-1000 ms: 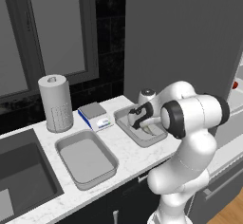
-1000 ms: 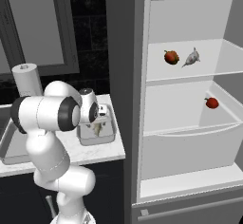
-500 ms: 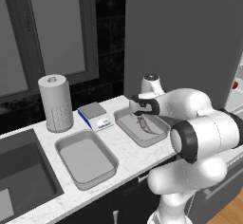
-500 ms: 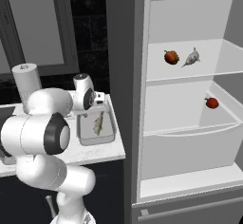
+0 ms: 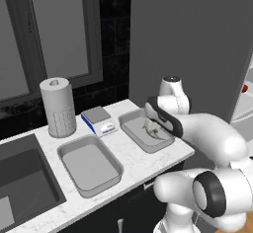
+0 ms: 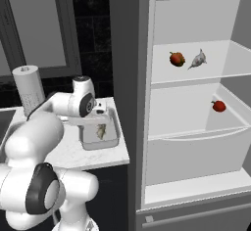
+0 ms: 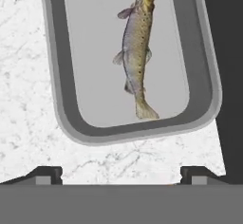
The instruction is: Place one bell pepper and one fish in each tupperware on the nearby counter, to pack two identical lunches.
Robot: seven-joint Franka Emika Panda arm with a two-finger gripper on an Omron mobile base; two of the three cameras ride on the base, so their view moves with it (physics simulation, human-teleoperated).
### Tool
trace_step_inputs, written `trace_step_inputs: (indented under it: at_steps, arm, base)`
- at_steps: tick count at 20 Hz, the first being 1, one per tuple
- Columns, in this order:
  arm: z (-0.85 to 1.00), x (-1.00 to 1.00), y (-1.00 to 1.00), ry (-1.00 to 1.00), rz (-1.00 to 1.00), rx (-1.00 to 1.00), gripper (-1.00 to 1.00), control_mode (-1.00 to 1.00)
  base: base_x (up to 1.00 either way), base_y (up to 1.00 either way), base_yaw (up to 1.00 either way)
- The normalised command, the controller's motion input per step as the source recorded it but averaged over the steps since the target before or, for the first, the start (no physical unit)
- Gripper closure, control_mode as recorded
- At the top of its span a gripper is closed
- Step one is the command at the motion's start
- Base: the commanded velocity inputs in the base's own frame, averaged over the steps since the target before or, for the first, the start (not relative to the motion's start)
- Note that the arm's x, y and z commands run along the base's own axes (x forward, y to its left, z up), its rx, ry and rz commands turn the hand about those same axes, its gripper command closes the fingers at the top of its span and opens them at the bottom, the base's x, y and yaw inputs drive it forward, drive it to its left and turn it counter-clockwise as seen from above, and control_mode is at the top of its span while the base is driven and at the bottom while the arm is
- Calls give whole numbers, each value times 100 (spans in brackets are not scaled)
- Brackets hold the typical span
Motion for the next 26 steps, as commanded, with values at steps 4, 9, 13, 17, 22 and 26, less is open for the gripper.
trace_step_inputs:
  at_steps: [4,9,13,17,22,26]
  arm:
    - [0,-100,0,12,-8,5,-100,-100]
    - [51,-88,0,6,-5,1,-100,-100]
    - [62,-72,0,1,-3,0,-100,-100]
    - [11,-70,0,-5,-1,0,-100,-100]
    - [0,-34,0,0,0,2,-100,-100]
    - [0,0,0,0,0,0,-100,-100]
  base:
    - [0,0,0]
    - [0,0,0]
    - [0,0,0]
    - [0,0,0]
    - [0,0,0]
    - [0,0,0]
